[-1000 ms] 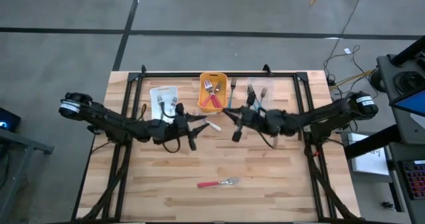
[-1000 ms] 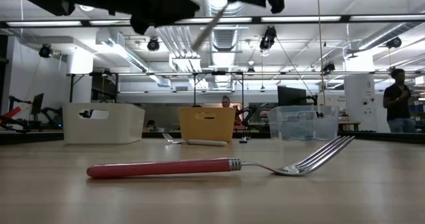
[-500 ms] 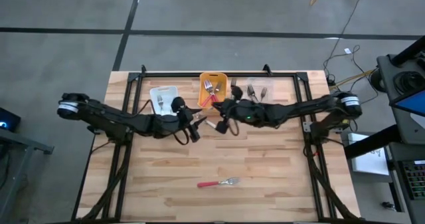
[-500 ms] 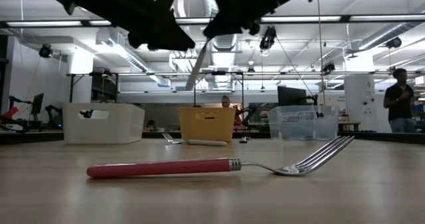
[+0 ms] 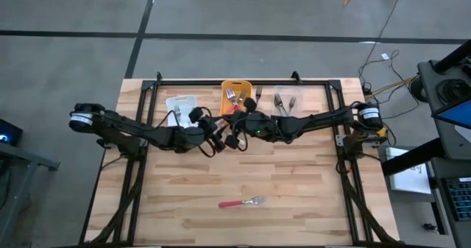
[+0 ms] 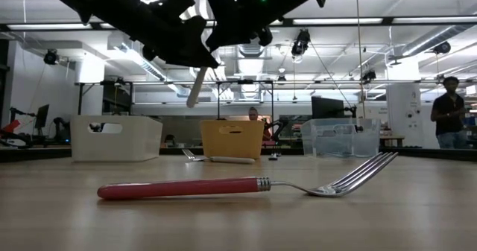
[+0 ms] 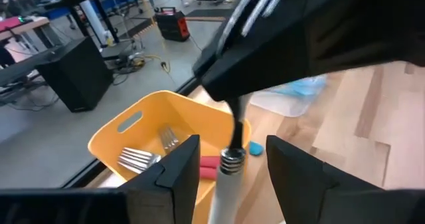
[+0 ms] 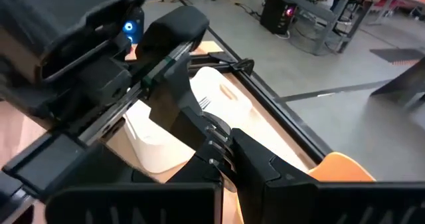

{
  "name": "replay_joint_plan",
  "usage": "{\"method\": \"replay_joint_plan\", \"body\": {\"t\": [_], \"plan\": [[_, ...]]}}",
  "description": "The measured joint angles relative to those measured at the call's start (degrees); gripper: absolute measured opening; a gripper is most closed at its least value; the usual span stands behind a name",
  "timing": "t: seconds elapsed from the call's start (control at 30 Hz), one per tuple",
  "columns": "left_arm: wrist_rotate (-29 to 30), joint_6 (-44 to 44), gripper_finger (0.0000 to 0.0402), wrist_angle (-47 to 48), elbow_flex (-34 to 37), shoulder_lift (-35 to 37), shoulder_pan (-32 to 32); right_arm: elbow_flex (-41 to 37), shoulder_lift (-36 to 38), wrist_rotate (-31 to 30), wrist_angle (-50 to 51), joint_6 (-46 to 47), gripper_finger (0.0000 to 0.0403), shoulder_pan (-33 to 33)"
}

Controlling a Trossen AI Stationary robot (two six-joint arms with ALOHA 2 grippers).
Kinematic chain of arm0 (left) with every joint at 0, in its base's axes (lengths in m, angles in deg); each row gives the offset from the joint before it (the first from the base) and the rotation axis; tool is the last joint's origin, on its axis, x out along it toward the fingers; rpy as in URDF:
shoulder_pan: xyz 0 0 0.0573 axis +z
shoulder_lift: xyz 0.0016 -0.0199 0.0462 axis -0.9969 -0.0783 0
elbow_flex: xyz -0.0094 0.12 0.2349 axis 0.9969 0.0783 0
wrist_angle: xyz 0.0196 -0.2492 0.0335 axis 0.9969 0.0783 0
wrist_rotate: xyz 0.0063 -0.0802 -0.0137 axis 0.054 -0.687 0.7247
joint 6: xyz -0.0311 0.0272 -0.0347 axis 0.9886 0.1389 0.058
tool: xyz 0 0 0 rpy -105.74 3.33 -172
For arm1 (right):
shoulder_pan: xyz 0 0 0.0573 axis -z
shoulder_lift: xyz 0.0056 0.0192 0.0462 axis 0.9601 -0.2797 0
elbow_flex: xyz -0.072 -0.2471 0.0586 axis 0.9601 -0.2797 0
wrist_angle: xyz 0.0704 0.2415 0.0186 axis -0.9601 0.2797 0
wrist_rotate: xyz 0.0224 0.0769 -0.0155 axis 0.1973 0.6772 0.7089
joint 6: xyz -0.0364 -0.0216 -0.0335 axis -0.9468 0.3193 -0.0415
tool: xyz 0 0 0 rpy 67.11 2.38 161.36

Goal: Sort silverware by color (type)
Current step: Put the white fork into the white bin

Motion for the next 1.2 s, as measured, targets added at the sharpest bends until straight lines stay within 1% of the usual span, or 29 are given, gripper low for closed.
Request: {"method": "replay_joint_plan", "body": {"t": [0.17, 0.37, 0.57, 0.67, 0.73, 0.87, 0.93, 1.03, 1.2], "plan": [[1.2, 0.1, 0.0137, -0.3, 0.0, 0.1, 0.0, -0.2, 0.6, 0.0, 0.0, 3.8, 0.0009, 0.0], [1.3, 0.4, 0.0113, -0.3, 0.0, 0.1, 0.0, -0.2, 0.6, 0.0, -0.4, 9.2, 0.0009, 0.3], [1.3, 1.3, 0.0103, -0.2, 0.0, 0.1, 0.0, -0.3, 0.6, -0.4, -0.5, 11.1, 0.0009, 0.7], [1.4, 1.5, 0.0097, -0.2, 0.0, 0.1, 0.0, -0.3, 0.6, -1.5, -0.8, 11.1, 0.0009, 0.7], [2.2, 1.7, 0.0084, -0.1, 0.0, 0.1, 0.0, -0.3, 0.6, -1.5, -1.1, 11.1, 0.0009, 0.7], [2.2, 2.1, 0.0029, -0.1, 0.0, 0.1, 0.0, -0.3, 0.6, -1.1, -1.4, 11.2, 0.0009, 0.7], [2.1, 2.9, 0.0029, -0.1, 0.0, 0.1, -0.1, -0.3, 0.6, -1.2, -1.4, 11.6, 0.0010, 0.7], [2.1, 4.3, 0.0029, -0.2, 0.0, 0.1, 0.0, -0.3, 0.6, -1.5, -1.4, 11.5, 0.0023, 0.8], [1.5, 6.9, 0.0029, 0.5, 0.0, 0.3, 0.2, -0.3, 0.8, -1.9, -1.1, 10.4, 0.0067, 1.0]]}}
